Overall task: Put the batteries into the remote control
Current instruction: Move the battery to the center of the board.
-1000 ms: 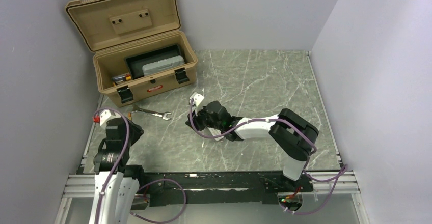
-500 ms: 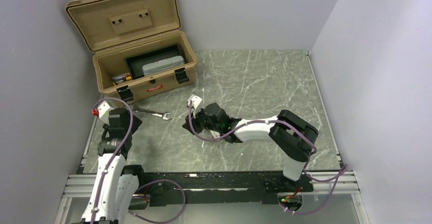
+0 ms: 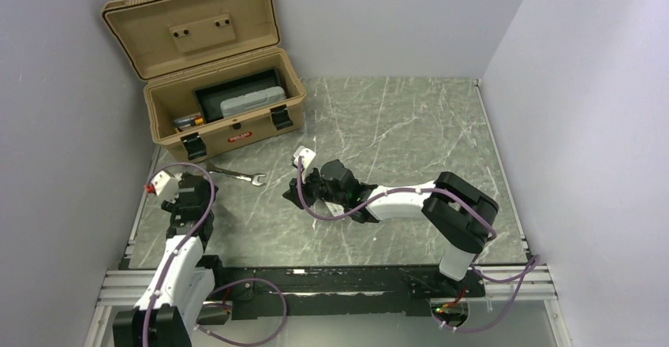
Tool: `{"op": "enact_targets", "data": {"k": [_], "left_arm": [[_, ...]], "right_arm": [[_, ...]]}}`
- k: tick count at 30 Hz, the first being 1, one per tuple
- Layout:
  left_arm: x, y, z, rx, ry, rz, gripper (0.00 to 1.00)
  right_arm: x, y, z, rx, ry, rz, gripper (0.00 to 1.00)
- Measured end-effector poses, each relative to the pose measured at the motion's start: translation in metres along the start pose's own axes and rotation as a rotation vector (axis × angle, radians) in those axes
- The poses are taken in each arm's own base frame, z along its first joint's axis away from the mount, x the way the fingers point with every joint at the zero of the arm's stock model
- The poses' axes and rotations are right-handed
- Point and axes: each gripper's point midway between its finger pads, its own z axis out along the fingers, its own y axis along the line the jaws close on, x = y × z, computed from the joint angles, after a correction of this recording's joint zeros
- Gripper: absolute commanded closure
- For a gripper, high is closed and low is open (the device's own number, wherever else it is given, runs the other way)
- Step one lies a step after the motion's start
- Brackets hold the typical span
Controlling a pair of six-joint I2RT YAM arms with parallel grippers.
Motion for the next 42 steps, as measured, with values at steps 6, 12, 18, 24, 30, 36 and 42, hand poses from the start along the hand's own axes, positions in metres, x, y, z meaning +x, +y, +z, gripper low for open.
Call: {"op": "enact_targets", "data": {"k": [6,12,18,24,30,36,42], "left_arm": [[-0.003,0.007,0.017,-0.049,-0.033,-0.041,0.51],[-0.011,0.012,0.033,-0.141,-0.015,-0.088,0.41],[-0.009,0.009,0.040,-0.134,0.006,-0.129,0.43],[-0.007,0.013,0.053,-0.168,0.068,-0.158,0.49],[-0.003,0.011,0.059,-0.152,0.113,-0.180,0.52],[0.007,0.006,0.062,-0.130,0.163,-0.180,0.53],[0.010,-0.003,0.069,-0.109,0.198,-0.183,0.53]], "right_arm": [[-0.001,0.003,0.000,-0.014,-0.002,0.012,0.54],[-0.002,0.004,0.000,-0.022,-0.008,0.023,0.54],[-0.005,0.000,0.000,-0.024,-0.015,0.032,0.54],[-0.006,-0.010,-0.002,-0.005,-0.019,0.045,0.54],[-0.007,-0.018,-0.003,0.011,-0.023,0.060,0.54],[-0.010,-0.024,-0.003,0.016,-0.033,0.069,0.54],[-0.012,-0.031,-0.005,0.024,-0.041,0.081,0.54]]}}
